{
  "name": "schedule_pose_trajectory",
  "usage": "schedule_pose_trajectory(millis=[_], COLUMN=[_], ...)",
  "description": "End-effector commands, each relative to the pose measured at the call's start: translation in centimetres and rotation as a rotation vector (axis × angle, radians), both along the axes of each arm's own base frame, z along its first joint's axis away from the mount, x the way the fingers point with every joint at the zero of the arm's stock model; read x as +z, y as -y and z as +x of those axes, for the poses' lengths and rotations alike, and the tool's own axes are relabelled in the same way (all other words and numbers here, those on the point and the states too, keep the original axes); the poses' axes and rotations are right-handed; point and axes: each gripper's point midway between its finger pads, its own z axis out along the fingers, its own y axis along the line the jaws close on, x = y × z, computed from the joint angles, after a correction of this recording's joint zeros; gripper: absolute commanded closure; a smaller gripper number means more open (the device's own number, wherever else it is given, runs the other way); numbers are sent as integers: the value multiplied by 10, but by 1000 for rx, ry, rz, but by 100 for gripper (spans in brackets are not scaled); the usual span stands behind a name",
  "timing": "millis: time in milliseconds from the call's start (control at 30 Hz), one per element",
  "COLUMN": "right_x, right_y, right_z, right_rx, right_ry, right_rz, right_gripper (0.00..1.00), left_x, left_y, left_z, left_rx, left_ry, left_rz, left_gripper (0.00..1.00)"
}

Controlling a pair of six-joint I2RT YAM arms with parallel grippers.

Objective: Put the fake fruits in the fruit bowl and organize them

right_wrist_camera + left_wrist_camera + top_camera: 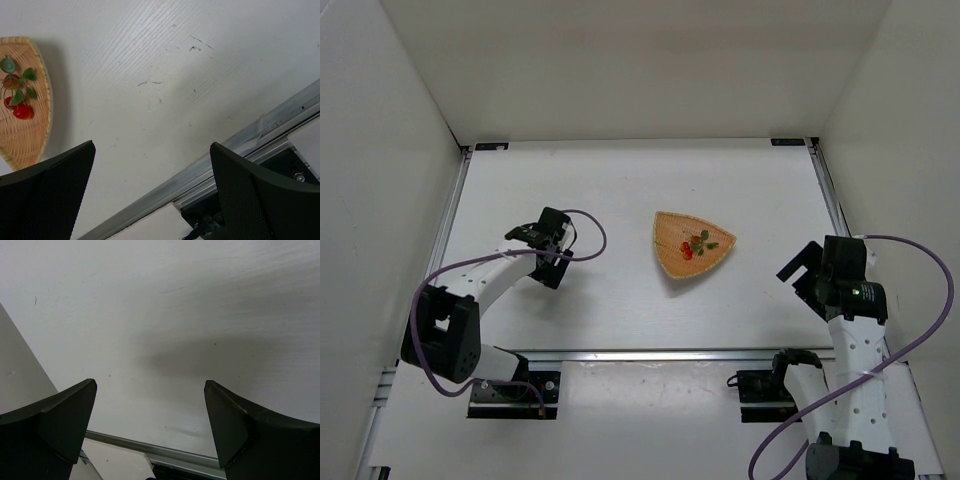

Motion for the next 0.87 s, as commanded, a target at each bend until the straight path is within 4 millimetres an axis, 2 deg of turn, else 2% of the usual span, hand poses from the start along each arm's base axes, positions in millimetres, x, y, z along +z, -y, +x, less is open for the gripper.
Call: schedule_pose_trajectory(millis=[0, 200, 833], right_x=[-5, 3, 6], right_y=[-4, -7, -10], right_z=[-5, -2, -2], right_rx=[32, 52, 60], right_ry=[-9, 14, 48], right_rz=[10, 17, 26], right_gripper=[0, 0, 0], left_x=[19, 19, 19], left_y=[-2, -4, -5], left_z=[14, 14, 12], left_rx=[56, 78, 78], left_ry=[98, 102, 102], left_rz=[-35, -60, -60], left_gripper=[0, 0, 0])
